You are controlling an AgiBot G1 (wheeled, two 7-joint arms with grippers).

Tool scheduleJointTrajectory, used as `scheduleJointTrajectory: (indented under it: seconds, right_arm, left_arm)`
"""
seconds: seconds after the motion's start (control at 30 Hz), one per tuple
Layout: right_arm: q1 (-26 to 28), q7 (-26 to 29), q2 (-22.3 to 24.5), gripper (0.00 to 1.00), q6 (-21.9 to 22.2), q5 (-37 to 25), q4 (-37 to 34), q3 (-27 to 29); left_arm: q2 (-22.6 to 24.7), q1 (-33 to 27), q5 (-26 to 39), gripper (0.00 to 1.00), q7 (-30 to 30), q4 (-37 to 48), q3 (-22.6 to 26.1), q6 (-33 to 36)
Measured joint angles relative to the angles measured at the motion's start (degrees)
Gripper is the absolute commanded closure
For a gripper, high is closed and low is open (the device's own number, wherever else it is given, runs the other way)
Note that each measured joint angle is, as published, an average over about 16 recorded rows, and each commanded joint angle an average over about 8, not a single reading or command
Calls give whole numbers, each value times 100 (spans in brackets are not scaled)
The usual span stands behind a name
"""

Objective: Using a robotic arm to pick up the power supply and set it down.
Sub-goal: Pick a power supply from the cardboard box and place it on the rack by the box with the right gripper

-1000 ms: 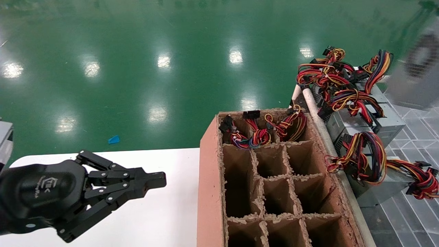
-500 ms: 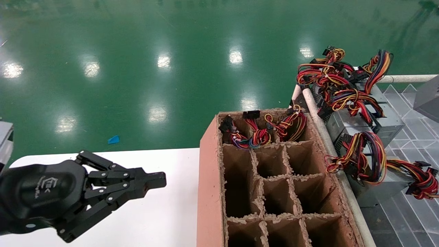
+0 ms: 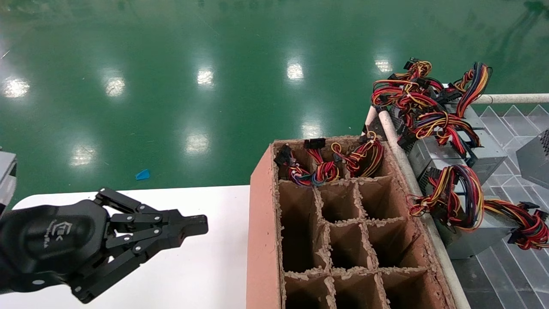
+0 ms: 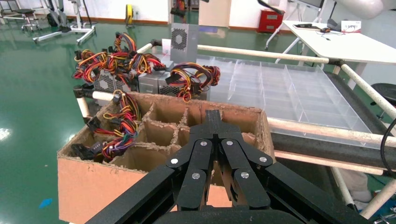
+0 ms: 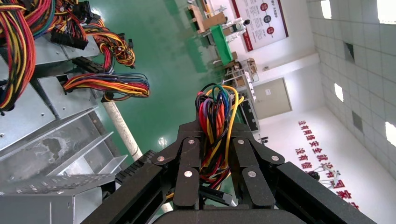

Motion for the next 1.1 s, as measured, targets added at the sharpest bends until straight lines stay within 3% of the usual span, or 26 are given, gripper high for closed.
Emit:
scheduleJointTrajectory:
  seconds: [0.6, 1.1]
  right_arm:
    - [2327, -1473, -1008, 100, -442, -818, -2267, -1105]
    - [3324, -2325, -1190, 100, -821, -1101, -3493, -1344]
  left_arm:
    - [0, 0, 0, 100, 0, 0, 0, 0]
    - [0, 0, 0, 100, 0, 0, 0, 0]
